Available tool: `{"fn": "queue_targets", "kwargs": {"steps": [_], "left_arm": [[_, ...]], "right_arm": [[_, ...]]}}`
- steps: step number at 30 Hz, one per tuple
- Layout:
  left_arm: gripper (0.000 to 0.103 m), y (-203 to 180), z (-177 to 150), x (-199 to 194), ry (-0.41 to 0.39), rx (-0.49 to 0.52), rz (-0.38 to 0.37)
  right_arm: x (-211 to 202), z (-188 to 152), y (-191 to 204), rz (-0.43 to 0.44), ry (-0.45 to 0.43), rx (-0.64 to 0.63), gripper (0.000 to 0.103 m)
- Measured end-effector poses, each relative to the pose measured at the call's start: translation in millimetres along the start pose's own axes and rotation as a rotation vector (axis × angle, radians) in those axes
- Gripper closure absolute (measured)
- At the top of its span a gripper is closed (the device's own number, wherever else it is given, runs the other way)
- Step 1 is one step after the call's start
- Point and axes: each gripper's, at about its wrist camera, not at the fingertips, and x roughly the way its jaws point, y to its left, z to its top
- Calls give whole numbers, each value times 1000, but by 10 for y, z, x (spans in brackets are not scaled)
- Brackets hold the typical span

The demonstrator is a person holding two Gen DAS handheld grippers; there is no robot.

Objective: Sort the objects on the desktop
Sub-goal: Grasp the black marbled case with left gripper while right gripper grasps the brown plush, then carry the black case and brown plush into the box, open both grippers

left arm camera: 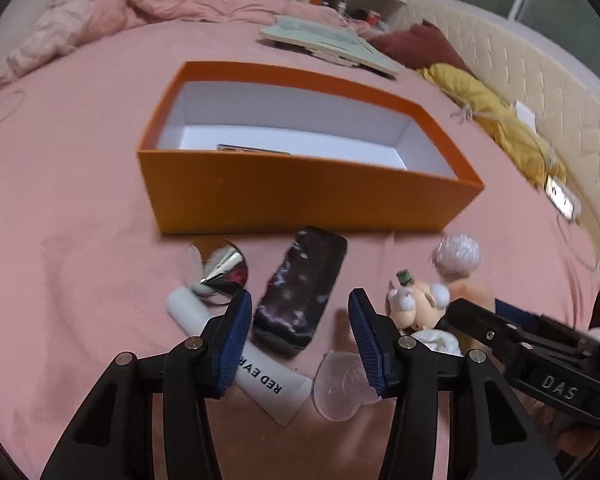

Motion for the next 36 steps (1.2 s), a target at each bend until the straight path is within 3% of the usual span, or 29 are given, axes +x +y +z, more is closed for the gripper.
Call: {"fn": "queue_targets", "kwargs": {"steps": [1,2,5,21,28,36], "left_arm": [[75,-10,-5,13,6,5,-1],[76,-10,-7,22,11,4,-4],[76,9,-3,-3,11,-15,-22],[77,110,183,-610,-222,-96,-125],[77,36,376,-633,-252,-17,-129],[77,100,757,-431,-252,34,-92]], "right_arm": [[9,-3,8,4,7,-6,45],[11,-3,19,8,12,-13,55],[-13,0,53,13,9,-32,60],[-415,161,-72,87,-193,67,61],[-466,303,86,87,-248,5,61],[-369,716,340,92,-312,-111,61]]}}
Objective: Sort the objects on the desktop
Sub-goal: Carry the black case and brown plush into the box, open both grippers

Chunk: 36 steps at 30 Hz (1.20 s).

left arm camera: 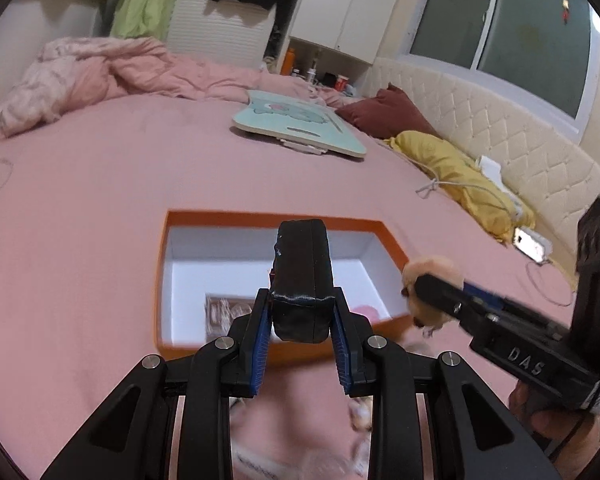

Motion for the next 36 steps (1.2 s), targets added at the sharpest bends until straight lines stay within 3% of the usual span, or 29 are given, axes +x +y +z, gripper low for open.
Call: {"fn": "queue_targets", "kwargs": {"steps": [5,10,22,36], "left_arm": [[77,97,158,248,15,42,28],[77,172,124,339,41,10,27],[77,231,16,457,95,-29,46],[77,176,-10,447,120,-20,46]], "right_arm": [[247,226,92,-5,-28,-77,61],[542,319,143,-11,-20,-118,61],[737,174,4,10,64,-32,60],[792,113,5,3,95,-29,60]]}}
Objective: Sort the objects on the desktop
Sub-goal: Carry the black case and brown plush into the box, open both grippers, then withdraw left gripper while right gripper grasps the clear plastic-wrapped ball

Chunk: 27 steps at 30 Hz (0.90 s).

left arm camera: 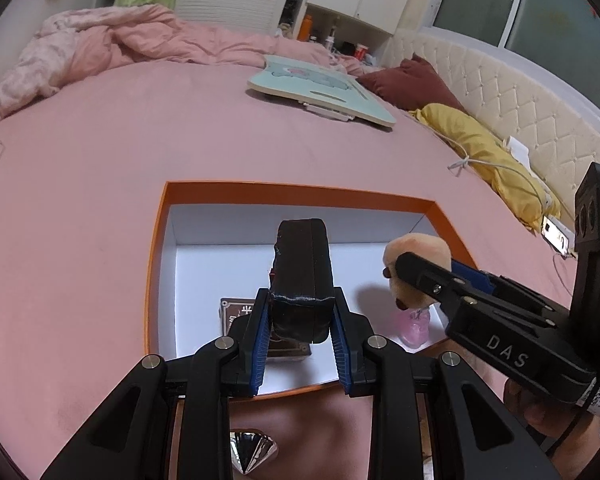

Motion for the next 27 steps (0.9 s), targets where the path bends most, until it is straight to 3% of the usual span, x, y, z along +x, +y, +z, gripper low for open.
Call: {"fn": "queue_targets", "kwargs": {"steps": [9,13,18,23,27], "left_arm": [[75,-18,-23,-40,-6,-8,2],[63,-5,-28,-80,-36,-16,-7],[60,33,-37,-95,-39,-41,-8],[35,66,-3,-135,-63,-68,-18],[29,108,24,-227,-94,-104,-47]], "right_arm": [[3,0,24,-8,-4,-2,58],[-2,6,28,-8,-8,2,56],[-9,13,33,-8,-14,6,56],[-75,25,54,-8,-47,0,56],[-162,51,71,-4,-86,-4,56]]}}
